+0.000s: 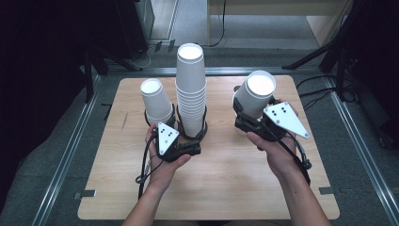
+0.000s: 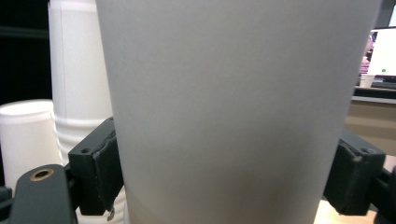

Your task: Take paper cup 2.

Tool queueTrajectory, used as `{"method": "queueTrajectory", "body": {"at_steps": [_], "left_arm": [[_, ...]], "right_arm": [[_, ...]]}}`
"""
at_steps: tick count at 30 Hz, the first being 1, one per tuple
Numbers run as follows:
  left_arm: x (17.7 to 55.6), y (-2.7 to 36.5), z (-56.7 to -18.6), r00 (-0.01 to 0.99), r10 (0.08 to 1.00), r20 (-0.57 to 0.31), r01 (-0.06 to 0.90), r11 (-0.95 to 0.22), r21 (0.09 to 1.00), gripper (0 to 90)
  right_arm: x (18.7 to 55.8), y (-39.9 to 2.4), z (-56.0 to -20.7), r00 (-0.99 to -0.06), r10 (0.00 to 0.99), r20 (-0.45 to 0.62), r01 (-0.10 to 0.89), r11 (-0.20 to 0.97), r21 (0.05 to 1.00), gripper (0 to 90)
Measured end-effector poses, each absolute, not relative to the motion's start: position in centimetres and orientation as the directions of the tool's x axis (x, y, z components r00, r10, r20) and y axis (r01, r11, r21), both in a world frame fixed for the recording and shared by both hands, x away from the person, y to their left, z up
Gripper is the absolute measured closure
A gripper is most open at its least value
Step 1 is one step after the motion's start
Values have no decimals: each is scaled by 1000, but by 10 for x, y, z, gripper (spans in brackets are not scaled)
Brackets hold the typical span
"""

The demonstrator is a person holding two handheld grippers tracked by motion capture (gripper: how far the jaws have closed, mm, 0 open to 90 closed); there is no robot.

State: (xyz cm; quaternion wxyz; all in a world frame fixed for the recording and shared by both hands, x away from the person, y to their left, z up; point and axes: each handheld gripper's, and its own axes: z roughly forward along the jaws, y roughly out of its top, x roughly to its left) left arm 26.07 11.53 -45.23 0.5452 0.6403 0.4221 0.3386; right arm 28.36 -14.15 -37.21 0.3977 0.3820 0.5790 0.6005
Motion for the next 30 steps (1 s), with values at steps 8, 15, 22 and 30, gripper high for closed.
{"method": "queueTrajectory", "body": {"at_steps": [8,15,22,30], "left_arm": [[250,106,-460,452,892,-17,200,-83,976,21],[242,102,-463,473,881,-25,219,-90,972,21],[235,98,-463,503,864,-23,225,-106,969,21],[224,98,-465,553,833,-9,236,-146,961,21]], "right_arm": [[269,-144,-403,-395,917,-63,-15,63,998,150],[254,-142,-431,-407,904,-130,29,155,987,151],[245,-138,-455,-415,883,-219,24,251,968,153],[243,-137,-471,-417,876,-242,38,283,958,150]]}}
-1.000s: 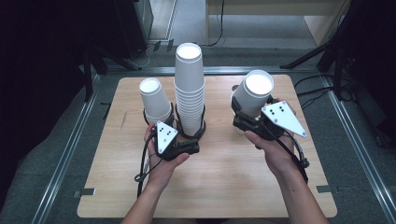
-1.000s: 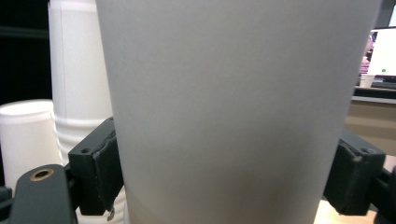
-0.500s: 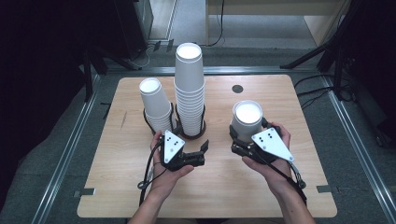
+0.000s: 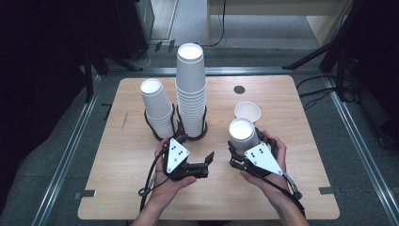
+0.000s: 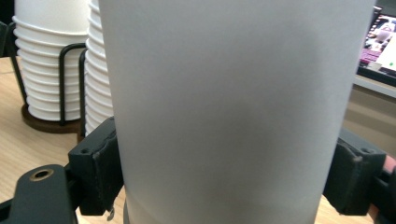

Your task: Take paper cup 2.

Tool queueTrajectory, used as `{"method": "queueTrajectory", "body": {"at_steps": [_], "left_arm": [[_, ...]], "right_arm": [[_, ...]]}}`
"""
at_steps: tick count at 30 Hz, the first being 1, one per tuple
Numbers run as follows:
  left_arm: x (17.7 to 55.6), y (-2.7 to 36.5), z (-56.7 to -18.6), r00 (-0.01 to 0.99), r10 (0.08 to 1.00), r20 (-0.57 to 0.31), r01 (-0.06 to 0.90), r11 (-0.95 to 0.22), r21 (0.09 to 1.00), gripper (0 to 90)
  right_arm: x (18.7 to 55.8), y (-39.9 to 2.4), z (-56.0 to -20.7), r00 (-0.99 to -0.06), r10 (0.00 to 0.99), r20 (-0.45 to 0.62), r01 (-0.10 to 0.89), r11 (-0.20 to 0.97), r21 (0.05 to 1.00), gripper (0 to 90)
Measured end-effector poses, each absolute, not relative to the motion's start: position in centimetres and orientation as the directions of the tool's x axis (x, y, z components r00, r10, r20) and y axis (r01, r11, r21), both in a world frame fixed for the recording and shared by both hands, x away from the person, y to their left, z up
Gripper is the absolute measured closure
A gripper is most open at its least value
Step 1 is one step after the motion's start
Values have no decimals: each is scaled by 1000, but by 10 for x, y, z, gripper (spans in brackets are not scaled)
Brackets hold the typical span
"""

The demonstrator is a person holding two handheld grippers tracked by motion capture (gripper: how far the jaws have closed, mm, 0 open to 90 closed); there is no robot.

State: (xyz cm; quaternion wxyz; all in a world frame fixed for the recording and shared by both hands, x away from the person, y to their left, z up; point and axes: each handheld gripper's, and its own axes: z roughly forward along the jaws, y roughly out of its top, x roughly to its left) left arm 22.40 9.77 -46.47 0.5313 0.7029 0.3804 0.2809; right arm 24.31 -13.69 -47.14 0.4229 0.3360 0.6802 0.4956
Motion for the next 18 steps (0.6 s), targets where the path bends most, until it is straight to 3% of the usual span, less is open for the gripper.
{"method": "queueTrajectory", "body": {"at_steps": [5,12,18], "left_arm": [[222,97,-464,571,821,-21,238,-141,961,22],[220,92,-461,643,764,-55,256,-147,955,21],[220,92,-460,686,722,-94,284,-146,948,21]], "right_arm": [[243,-135,-479,-440,860,-257,46,307,950,150],[246,-132,-497,-420,818,-394,27,445,895,151],[246,-131,-503,-418,791,-447,8,495,869,149]]}}
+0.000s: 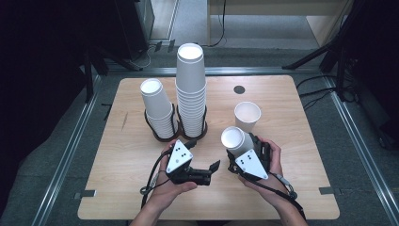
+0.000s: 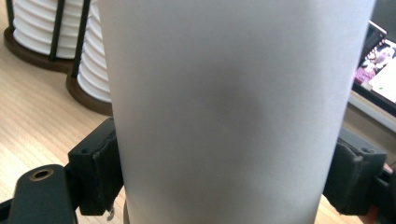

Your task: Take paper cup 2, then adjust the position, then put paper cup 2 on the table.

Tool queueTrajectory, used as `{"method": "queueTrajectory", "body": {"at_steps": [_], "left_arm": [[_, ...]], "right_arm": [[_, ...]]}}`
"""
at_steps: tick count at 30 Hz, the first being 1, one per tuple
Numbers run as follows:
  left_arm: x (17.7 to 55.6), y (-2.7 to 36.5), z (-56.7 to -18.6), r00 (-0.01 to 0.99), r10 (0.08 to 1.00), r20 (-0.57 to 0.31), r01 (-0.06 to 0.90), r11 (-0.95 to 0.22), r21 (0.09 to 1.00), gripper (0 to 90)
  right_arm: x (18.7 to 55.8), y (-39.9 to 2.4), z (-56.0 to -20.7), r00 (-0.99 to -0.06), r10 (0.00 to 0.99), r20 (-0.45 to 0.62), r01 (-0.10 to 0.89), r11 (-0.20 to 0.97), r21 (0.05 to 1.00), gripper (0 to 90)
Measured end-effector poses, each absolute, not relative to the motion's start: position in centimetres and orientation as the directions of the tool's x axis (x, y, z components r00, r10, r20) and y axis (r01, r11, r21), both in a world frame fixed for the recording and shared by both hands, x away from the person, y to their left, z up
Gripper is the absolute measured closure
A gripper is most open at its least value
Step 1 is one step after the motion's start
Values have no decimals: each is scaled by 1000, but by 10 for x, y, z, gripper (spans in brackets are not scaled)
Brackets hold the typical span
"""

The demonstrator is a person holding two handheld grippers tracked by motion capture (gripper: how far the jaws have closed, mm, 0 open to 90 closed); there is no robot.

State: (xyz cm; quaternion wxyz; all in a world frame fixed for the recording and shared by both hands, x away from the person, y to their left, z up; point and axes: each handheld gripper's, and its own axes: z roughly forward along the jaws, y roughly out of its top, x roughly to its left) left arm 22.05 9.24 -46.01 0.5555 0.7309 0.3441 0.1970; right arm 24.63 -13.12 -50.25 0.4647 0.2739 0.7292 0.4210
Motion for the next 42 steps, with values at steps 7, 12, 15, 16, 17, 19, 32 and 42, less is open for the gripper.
{"method": "queueTrajectory", "body": {"at_steps": [7,12,15,16,17,19,32,42], "left_arm": [[219,88,-460,707,698,-113,298,-150,943,22],[218,87,-458,720,684,-118,303,-157,940,22],[218,87,-458,726,677,-121,307,-162,938,22],[218,86,-459,730,672,-124,311,-165,936,22],[218,86,-459,730,672,-124,311,-165,936,22],[218,85,-460,737,664,-129,315,-168,934,22],[218,88,-458,747,648,-148,317,-153,936,40],[217,86,-458,750,648,-132,312,-171,935,57]], "right_arm": [[243,-123,-510,-434,749,-501,-20,548,837,148],[241,-120,-511,-445,732,-516,-47,556,830,148],[240,-119,-510,-450,727,-519,-60,555,830,149],[239,-119,-510,-453,723,-521,-68,555,829,148],[239,-119,-510,-453,723,-521,-68,555,829,148],[238,-119,-510,-459,718,-524,-77,555,828,148],[234,-117,-508,-486,694,-532,-133,542,829,148],[227,-111,-509,-520,650,-554,-189,545,817,147]]}}
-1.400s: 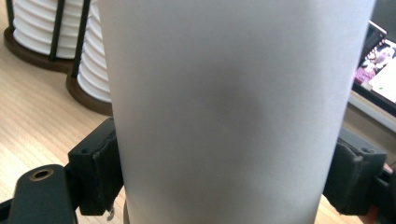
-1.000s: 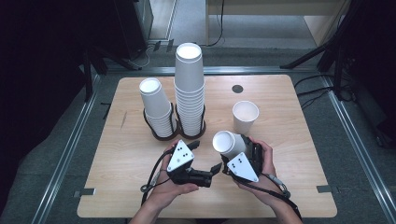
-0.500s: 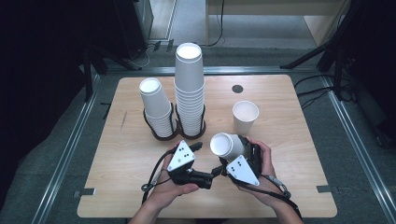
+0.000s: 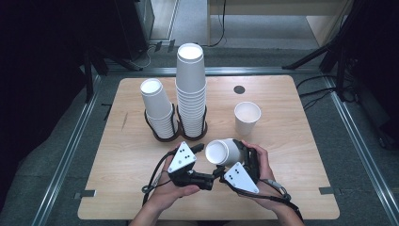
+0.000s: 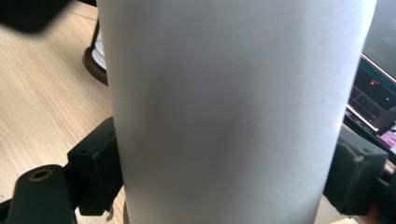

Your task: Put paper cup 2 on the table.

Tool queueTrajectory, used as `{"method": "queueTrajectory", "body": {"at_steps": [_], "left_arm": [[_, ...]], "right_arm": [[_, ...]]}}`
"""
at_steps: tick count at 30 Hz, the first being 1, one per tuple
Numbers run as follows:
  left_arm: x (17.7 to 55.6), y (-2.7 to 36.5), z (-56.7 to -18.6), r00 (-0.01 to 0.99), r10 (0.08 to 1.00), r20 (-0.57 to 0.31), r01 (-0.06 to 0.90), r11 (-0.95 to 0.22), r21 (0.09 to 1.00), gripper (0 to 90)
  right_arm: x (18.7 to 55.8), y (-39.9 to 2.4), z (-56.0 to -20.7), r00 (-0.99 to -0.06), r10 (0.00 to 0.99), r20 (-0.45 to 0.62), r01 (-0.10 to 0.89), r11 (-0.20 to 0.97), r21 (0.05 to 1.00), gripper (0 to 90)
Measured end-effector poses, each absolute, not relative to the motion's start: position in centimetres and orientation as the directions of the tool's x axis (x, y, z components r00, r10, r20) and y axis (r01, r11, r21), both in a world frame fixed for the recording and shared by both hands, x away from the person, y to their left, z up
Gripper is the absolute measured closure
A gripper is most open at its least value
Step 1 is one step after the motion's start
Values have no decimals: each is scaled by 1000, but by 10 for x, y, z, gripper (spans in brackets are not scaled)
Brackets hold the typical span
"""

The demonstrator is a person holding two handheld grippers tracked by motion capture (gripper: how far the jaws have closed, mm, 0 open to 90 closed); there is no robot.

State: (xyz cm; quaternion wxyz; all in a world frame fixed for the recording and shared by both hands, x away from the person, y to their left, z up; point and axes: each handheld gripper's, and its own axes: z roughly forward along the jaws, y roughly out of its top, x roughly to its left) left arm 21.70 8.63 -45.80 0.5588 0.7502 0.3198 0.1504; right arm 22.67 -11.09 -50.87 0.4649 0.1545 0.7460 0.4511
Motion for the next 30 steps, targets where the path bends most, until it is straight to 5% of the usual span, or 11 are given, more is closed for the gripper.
{"method": "queueTrajectory", "body": {"at_steps": [30], "left_arm": [[216,80,-457,736,665,-127,350,-213,912,149]], "right_arm": [[218,-102,-514,-552,548,-629,-274,593,757,145]]}}
